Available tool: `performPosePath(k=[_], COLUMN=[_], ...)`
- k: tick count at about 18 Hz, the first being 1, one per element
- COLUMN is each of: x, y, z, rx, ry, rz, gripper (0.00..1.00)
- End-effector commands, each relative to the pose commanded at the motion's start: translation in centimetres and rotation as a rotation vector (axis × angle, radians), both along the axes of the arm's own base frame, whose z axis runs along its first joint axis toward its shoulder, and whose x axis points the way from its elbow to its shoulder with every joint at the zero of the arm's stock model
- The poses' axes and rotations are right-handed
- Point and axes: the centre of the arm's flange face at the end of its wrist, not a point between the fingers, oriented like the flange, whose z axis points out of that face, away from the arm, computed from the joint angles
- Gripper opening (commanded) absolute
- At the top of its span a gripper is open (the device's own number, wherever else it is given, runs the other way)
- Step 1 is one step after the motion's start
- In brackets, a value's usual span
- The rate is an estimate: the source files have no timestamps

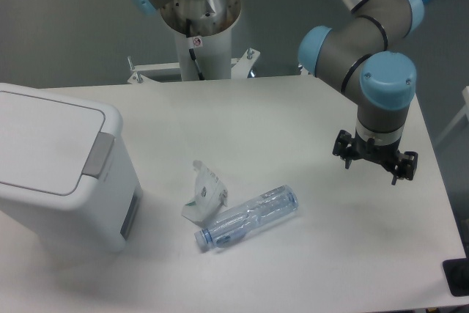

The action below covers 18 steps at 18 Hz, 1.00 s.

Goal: Open the trash can

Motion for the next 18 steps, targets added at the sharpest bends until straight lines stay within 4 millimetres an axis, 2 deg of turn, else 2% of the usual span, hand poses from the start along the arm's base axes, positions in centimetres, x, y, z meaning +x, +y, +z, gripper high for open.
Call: performPosePath(k=[9,12,14,18], x=[0.6,1.8,2.8,4.6], y=[0.4,0.5,0.5,2.3], z=[1.0,-0.6,1.0,1.8], rx=[0.022,0.091,0.162,0.265], ry=[0.005,-0.063,-0.044,-0.089], rz=[-0.009,-0.009,0.026,0.146], gripper=[1.00,1.00,1.00,1.00])
